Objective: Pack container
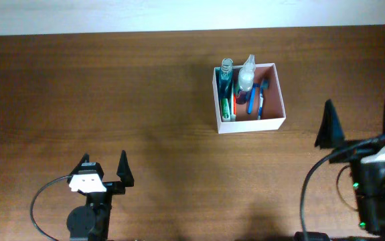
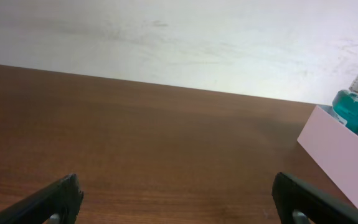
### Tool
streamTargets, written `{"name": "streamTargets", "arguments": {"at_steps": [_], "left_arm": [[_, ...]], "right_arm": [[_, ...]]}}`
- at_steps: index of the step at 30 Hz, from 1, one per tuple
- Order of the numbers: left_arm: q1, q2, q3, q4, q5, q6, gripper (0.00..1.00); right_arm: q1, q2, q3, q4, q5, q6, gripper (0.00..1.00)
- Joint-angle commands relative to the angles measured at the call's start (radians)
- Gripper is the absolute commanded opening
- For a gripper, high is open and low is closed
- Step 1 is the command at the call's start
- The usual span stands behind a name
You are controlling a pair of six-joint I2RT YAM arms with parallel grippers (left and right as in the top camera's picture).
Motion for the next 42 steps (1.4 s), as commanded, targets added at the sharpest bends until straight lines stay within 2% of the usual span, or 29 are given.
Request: {"name": "streamTargets", "arguments": {"at_steps": [1, 5, 15, 23, 33, 42], "left_arm": [[0.006, -0.009, -0.001, -0.008, 0.011, -0.005, 0.99], [0.006, -0.009, -0.001, -0.008, 0.011, -0.005, 0.99], [0.006, -0.009, -0.001, -0.008, 0.011, -0.005, 0.99], [0.006, -0.009, -0.001, -0.008, 0.011, -0.005, 0.99], [0.006, -0.009, -0.001, -0.008, 0.011, -0.005, 0.99], [0.006, -0.009, -0.001, -0.008, 0.011, -0.005, 1.00]], "right_arm": [[0.010, -0.173, -0.258, 0.138, -0.061, -0.006, 0.99], [0.010, -0.298, -0.436, 0.263, -0.072, -0.005, 0.99], [0.010, -0.517, -0.705, 0.367, -0.084, 0.006, 0.99], [0.010, -0.520, -0.771, 0.409, -0.086, 0.005, 0.99], [0.010, -0.520, -0.933, 0.449, -0.082, 0.001, 0.99], [0.010, -0.520, -0.933, 0.319, 0.002, 0.001, 0.99]]}}
